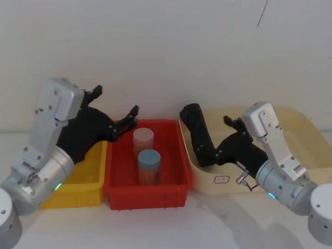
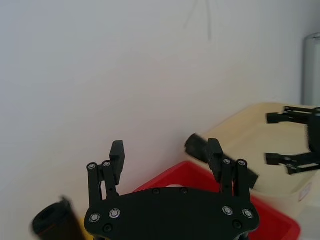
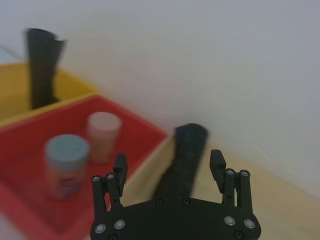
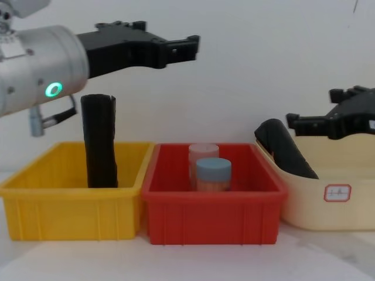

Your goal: Pick up the garbage bag with the one hand and transfer it to the other hand.

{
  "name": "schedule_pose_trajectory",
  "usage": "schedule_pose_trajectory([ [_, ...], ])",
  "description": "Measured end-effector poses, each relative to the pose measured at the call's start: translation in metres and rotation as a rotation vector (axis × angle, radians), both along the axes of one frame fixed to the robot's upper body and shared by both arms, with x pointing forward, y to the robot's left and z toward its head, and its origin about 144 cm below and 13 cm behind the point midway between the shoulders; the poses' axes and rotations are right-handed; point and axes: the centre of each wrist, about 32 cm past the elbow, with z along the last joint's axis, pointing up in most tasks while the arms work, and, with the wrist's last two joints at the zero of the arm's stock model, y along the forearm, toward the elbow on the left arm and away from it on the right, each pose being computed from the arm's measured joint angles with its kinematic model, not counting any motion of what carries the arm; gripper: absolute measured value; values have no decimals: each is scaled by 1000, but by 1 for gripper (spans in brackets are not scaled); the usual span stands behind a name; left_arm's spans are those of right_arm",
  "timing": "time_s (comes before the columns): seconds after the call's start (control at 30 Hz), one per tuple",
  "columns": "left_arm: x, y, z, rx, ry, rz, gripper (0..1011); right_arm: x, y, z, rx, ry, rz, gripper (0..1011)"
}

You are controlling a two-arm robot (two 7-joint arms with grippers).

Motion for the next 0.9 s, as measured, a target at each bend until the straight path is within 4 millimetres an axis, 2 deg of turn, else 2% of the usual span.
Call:
schedule_pose_trajectory([
  [0.33, -22, 13, 1, 24, 9, 115, 1000, -10, 16, 10, 33, 99, 130, 1002],
  [0.9, -34, 19, 2, 36, 12, 175, 1000, -7, 50, 20, 57, 231, 200, 1001],
])
